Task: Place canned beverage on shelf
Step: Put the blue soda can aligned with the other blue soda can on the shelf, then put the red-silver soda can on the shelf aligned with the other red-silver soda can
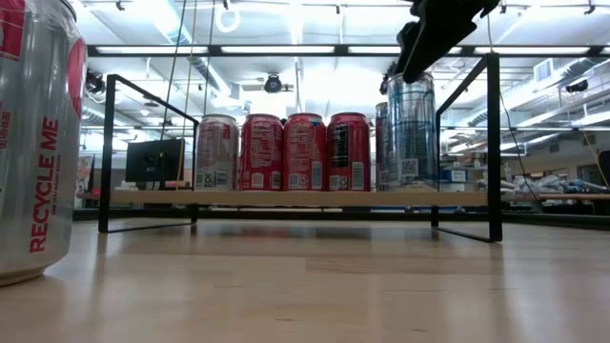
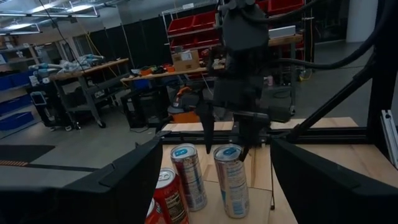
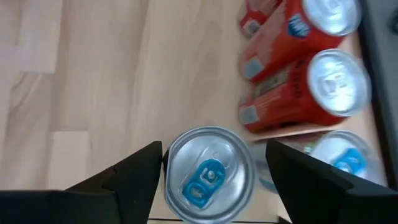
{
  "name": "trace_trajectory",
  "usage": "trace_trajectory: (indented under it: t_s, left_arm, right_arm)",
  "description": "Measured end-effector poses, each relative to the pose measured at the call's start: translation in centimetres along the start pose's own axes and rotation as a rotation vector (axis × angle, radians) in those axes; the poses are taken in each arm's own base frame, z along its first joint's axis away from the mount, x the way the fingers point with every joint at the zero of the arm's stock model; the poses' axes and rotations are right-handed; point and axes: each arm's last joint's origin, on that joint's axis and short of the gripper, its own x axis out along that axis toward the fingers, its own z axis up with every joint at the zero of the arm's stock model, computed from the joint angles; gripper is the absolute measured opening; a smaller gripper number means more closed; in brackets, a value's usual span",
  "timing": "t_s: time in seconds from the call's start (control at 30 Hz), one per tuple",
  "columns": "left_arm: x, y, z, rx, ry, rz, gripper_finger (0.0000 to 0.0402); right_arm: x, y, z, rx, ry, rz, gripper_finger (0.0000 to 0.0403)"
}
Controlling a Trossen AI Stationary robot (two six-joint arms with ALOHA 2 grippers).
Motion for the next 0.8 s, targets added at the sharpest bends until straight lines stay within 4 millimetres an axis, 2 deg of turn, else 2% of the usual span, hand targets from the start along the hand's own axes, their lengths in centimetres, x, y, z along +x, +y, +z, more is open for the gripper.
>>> trace_trajectory:
  t_s: [0.17,0.4,0.47,0.6,0.8]
  left_arm:
    - [0.0,0.0,0.0,-0.005,0.001,0.000,0.0309]
    - [0.0,0.0,-0.3,-0.026,0.021,-0.004,0.0309]
    - [0.0,-0.1,-0.3,-0.021,0.022,-0.031,0.0309]
    - [-0.1,-0.7,-0.7,0.002,0.033,-0.211,0.0309]
    - [0.0,-0.7,-0.7,-0.064,0.041,-0.224,0.0309]
  right_arm:
    - [-1.4,0.0,0.9,-0.004,-0.030,-0.052,0.0298]
    - [-2.9,0.5,2.5,0.038,-0.142,-0.011,0.0298]
    - [-3.1,1.1,2.8,0.063,-0.180,0.019,0.0298]
    - [-3.2,2.7,3.2,0.063,-0.254,0.056,0.0298]
    - [-3.2,4.9,3.3,-0.041,-0.423,-0.050,0.0298]
